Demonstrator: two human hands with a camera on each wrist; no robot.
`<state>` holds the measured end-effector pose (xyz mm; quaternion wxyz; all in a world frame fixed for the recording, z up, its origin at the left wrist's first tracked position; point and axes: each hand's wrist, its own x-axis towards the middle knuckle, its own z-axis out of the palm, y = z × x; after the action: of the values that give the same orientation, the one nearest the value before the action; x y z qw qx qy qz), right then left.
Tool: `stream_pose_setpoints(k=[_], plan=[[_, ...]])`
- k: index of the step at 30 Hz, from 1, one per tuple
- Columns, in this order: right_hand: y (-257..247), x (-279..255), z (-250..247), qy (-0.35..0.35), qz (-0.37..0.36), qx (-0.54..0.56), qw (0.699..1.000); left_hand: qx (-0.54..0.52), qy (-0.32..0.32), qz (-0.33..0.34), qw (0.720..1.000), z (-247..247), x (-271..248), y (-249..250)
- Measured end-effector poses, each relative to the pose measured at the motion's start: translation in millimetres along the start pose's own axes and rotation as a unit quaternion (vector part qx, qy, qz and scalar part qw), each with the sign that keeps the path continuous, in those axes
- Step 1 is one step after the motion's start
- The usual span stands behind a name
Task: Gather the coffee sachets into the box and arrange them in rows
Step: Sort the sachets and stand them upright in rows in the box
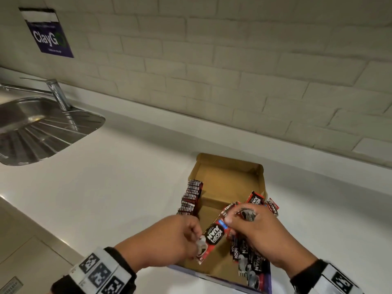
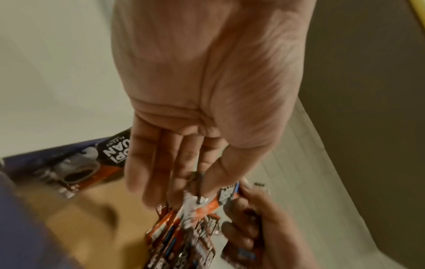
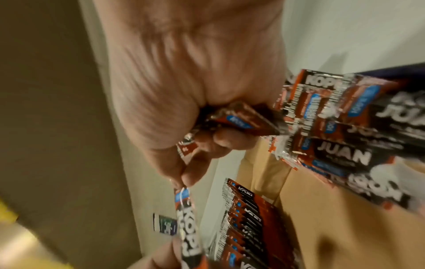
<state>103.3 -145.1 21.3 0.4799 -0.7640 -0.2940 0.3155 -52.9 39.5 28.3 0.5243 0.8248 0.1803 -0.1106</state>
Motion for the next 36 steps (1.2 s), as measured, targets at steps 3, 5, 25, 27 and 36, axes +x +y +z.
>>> stream_pose_setpoints(k=[3,5,25,27,36], plan=[[-6,4,5,-0.051,-0.050,-0.149,0.986,0.082,0.091,0.024,0.992,7,-2,5],[-14,6,11,-0.073,-0.089,-0.216,0.970,0.081,0.140,0.059,0.985,4,-4,14],[13,34,55,-0.152,-0.056,-0.338,0.927,-0.023,0.243,0.005,0.970,-29,-9,-36],[16,36,61,-0.169,-0.032,-0.355,0.919,0.024,0.233,-0.011,0.972,-31,-7,-44],[29,52,91,-0.185,0.028,-0.428,0.884,0.081,0.230,-0.013,0.970,-25,9,-53]])
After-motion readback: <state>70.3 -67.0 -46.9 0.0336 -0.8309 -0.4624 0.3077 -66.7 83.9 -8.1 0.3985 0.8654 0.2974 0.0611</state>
